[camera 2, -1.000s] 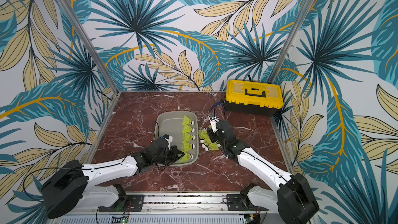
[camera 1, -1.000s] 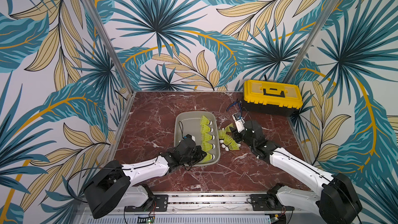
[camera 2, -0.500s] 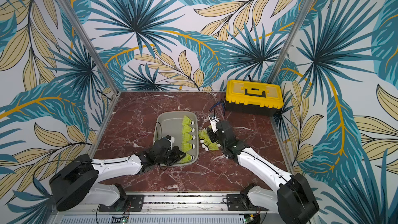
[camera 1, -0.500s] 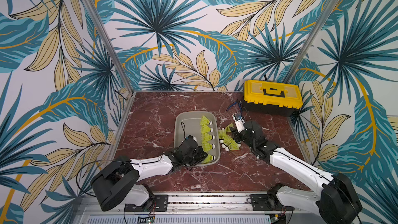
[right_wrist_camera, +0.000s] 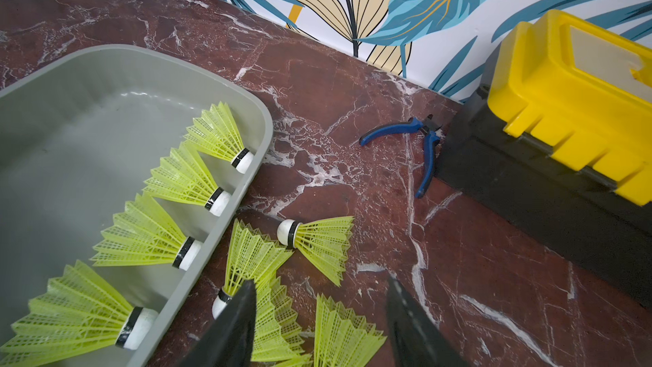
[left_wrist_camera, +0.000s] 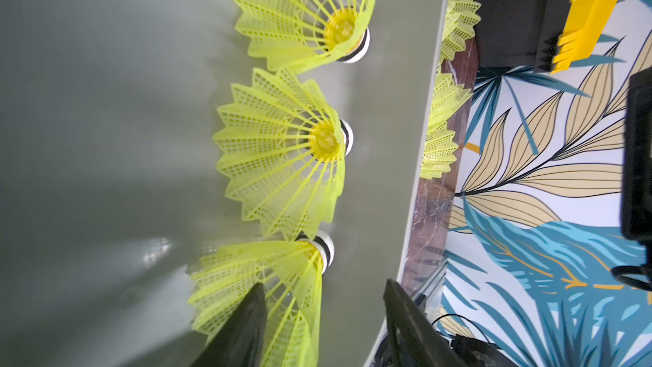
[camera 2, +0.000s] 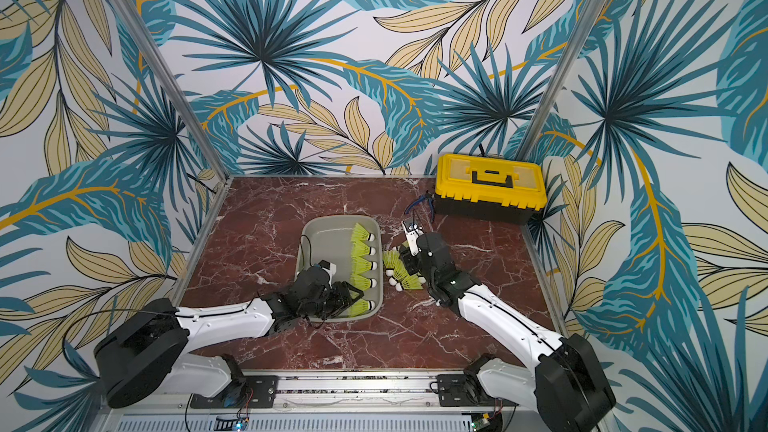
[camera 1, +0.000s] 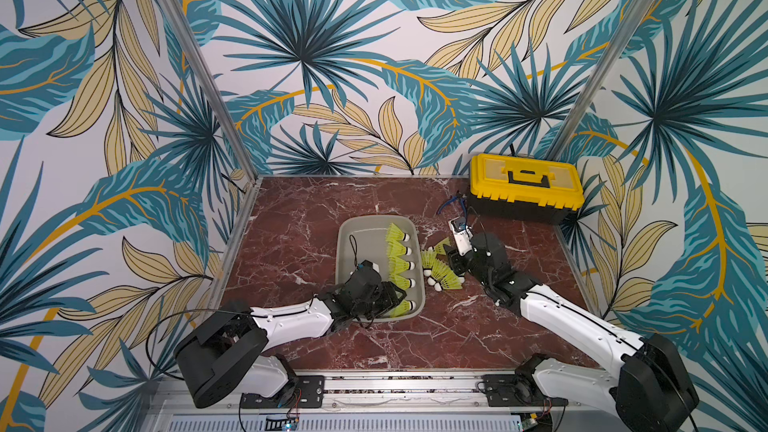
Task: Put the shuttlecocks into the storage box
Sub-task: Place the shuttlecock in the storage box.
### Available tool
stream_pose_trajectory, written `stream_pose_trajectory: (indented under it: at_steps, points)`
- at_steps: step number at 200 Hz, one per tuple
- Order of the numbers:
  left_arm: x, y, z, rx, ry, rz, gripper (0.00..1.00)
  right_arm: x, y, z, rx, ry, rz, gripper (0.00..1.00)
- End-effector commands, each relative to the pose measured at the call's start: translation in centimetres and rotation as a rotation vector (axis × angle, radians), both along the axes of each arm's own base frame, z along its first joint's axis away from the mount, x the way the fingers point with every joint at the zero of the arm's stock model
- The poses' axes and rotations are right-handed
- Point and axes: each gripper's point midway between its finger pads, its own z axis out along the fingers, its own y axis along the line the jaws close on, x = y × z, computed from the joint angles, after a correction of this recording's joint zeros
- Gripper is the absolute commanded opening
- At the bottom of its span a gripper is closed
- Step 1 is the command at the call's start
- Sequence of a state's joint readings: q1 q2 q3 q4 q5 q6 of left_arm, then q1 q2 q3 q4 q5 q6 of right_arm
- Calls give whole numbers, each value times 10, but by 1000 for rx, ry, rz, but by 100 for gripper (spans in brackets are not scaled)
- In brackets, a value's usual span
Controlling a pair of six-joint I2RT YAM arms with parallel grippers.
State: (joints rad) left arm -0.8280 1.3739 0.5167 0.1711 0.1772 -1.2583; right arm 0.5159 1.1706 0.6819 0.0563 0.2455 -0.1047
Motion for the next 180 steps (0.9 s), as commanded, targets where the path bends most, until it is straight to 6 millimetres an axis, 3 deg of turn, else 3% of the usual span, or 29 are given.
stream_pose_trajectory:
  at_steps: [1,40,101,151,180]
  points:
    - [-2,13,0,68,-16,11,65,-2,-5,4,12,-25,-24,59]
    - [4,24,16,131,-80,21,73,-1,-11,9,23,-40,-65,59]
    - [22,53,57,283,-248,54,75,-5,-33,13,90,-26,-223,59]
    - [38,91,105,469,-477,45,76,-21,-60,-2,150,94,-385,61]
    - [48,118,126,568,-541,57,77,-37,-61,-21,237,212,-370,62]
